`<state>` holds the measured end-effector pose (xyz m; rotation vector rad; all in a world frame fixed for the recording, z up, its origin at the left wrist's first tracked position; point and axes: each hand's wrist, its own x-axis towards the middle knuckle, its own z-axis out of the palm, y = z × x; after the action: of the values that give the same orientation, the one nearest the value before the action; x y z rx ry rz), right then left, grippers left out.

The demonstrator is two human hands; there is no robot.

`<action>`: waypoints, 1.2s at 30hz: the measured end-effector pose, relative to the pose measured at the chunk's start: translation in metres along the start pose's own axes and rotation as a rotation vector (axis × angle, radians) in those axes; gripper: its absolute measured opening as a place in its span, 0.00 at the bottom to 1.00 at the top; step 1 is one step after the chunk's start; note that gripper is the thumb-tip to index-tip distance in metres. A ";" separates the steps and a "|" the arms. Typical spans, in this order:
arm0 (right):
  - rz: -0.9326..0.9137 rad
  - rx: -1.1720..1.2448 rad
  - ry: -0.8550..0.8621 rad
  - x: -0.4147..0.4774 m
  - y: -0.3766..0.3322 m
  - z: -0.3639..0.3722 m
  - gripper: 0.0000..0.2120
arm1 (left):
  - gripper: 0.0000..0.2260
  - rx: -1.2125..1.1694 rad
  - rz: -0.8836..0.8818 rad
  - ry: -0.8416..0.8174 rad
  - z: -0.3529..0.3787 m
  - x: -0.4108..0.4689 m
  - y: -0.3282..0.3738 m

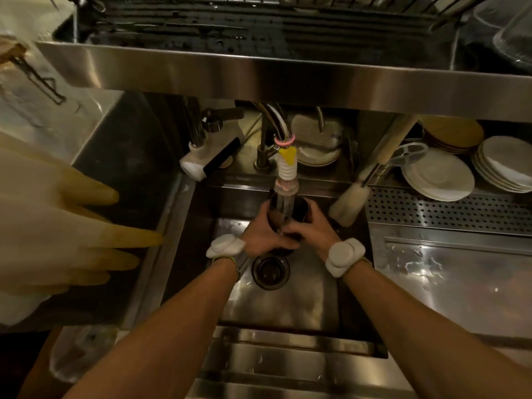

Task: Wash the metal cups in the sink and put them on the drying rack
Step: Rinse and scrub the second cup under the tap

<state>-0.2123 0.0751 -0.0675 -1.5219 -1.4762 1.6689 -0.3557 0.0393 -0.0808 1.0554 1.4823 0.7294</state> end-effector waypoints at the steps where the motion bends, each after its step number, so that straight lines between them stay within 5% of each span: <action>1: 0.030 0.054 -0.026 0.000 -0.001 -0.001 0.39 | 0.50 0.022 0.020 0.044 0.002 0.002 -0.003; 7: 0.108 -0.129 -0.198 -0.005 0.001 -0.023 0.43 | 0.48 0.235 0.029 0.236 -0.001 -0.010 -0.010; 14: 0.138 -0.080 0.111 -0.004 0.026 -0.046 0.28 | 0.44 0.370 0.143 0.243 -0.003 -0.005 0.006; 36: 0.089 -0.178 0.151 -0.011 0.030 -0.045 0.19 | 0.44 0.367 0.101 0.273 0.005 -0.002 -0.002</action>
<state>-0.1592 0.0741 -0.0813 -1.7912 -1.5299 1.4659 -0.3516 0.0365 -0.0825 1.3557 1.8556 0.7086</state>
